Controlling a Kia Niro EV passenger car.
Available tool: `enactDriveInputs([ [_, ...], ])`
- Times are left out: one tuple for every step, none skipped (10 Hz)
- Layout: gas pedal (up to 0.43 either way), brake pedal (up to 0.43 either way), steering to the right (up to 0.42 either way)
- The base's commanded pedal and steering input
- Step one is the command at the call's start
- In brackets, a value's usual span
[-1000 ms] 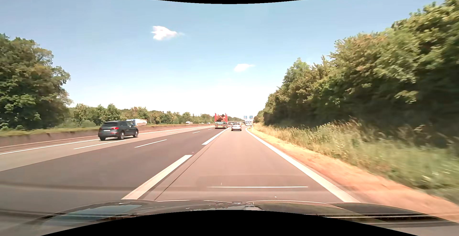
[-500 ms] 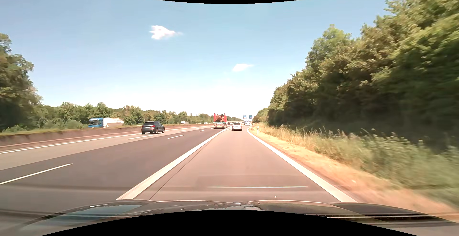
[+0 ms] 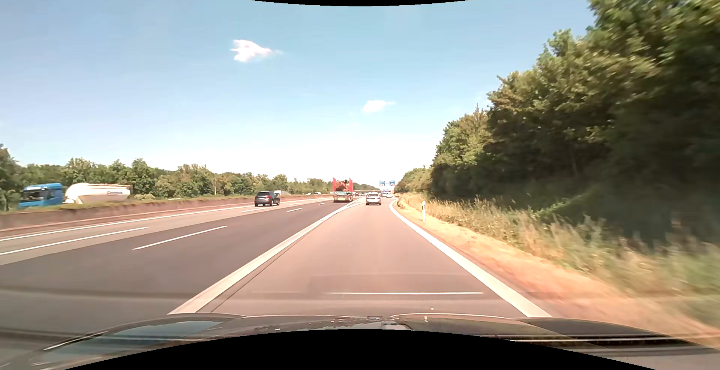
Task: Follow the waypoints while adhering to traffic rules and regulations
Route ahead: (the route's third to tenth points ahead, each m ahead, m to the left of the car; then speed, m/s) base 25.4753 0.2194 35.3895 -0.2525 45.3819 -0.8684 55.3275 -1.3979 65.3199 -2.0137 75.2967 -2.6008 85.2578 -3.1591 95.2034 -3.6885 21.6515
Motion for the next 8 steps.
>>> enactDriveInputs([
  [0.209, 0.0, 0.006],
  [0.209, 0.0, 0.005],
  [0.22, 0.0, 0.005],
  [0.228, 0.0, 0.005],
  [0.24, 0.0, 0.005],
  [0.248, 0.0, 0.005],
  [0.248, 0.0, 0.005],
  [0.248, 0.0, 0.005],
])
